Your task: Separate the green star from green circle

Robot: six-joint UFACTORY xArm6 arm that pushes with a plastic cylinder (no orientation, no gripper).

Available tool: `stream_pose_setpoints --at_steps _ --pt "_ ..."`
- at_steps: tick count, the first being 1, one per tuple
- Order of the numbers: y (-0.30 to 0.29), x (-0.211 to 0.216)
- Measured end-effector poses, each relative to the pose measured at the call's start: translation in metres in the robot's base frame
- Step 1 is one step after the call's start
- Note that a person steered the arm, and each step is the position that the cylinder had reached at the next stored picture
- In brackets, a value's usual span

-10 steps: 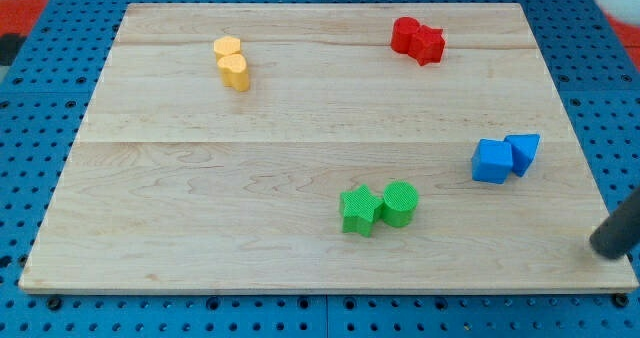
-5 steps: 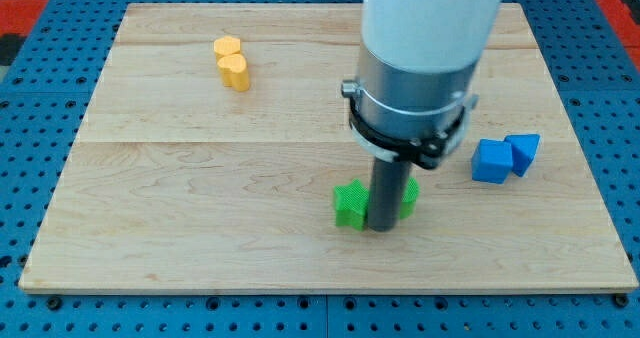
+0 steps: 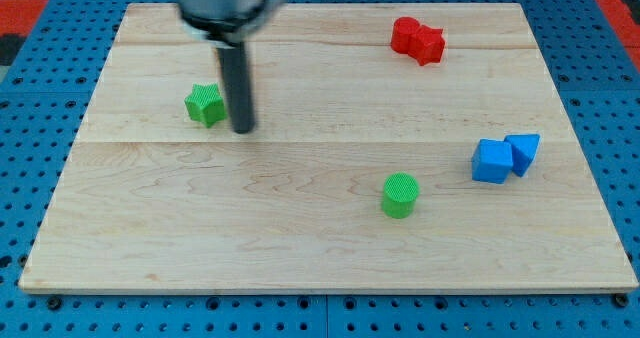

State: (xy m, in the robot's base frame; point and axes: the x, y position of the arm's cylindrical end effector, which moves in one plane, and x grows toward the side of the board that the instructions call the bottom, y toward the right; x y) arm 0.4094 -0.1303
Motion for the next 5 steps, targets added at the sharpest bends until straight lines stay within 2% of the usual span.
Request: stream_pose_setpoints --at_steps 1,2,3,4,5 --pt "-0.009 0.026" --pt "-0.053 0.033" --pt "-0.11 0.001" --pt "-0.097 -0.049" --pt "-0.071 -0.059"
